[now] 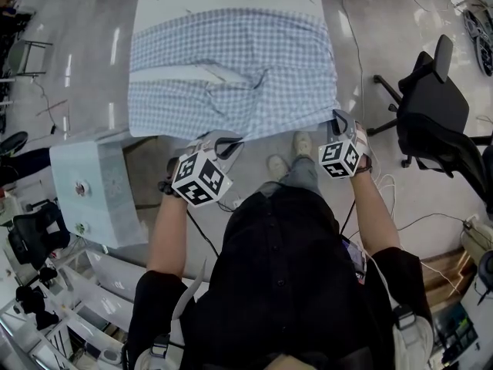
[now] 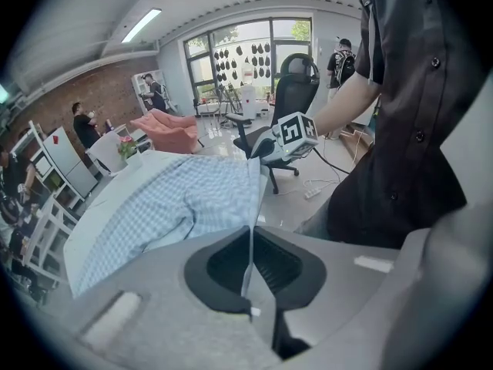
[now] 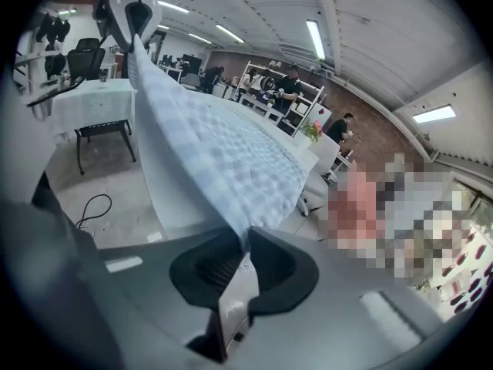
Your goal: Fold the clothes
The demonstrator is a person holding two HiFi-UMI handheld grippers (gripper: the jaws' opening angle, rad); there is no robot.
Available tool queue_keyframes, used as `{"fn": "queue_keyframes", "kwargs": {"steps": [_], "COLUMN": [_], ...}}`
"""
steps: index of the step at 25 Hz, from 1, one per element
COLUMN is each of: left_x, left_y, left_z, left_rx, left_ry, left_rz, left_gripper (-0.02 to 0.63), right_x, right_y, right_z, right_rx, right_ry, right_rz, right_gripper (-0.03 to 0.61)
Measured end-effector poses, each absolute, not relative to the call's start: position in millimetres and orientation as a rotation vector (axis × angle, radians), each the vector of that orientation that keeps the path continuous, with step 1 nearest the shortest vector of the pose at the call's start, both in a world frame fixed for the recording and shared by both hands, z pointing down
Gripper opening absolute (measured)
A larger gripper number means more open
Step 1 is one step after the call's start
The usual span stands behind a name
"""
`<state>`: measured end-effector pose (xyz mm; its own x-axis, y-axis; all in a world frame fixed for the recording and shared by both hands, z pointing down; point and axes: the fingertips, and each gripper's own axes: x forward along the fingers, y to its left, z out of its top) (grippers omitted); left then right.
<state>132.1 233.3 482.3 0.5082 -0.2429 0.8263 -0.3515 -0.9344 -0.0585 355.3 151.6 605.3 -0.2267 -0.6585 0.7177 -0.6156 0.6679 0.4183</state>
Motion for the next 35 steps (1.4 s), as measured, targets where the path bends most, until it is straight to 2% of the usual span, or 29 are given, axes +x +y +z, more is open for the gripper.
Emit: {"fn": "queue_keyframes", "kwargs": {"steps": [2, 18, 25, 35], "left_x": [131.5, 148.9, 153.0, 126.5], "left_y": [234.2, 232.2, 223.8, 128.3], "left_z": [486.0, 526.2, 502.4, 466.7], "left_rx": [2.619, 2.587, 2.633, 2.656], "left_ry": [-0.519, -0.479, -0.422, -0.506], "left_rz": [1.404, 1.414, 1.467, 1.538], "left_gripper": [0.012, 0.012, 0.011, 0.012], "right_x": [355.7, 414.4, 422.8, 398.7], "right_y": [155.8, 167.6, 173.1, 108.8], "right_z": [606.0, 566.9, 542.7, 515.0], "right_rx": [0.972, 0.929, 0.868, 0.812], "right_ry": [-1.925, -1.808, -1.835, -1.880], "right_rz": [-0.050, -0.228, -0.255, -0.226], "right_gripper": [0.025, 0.025, 0.025, 0.025]}}
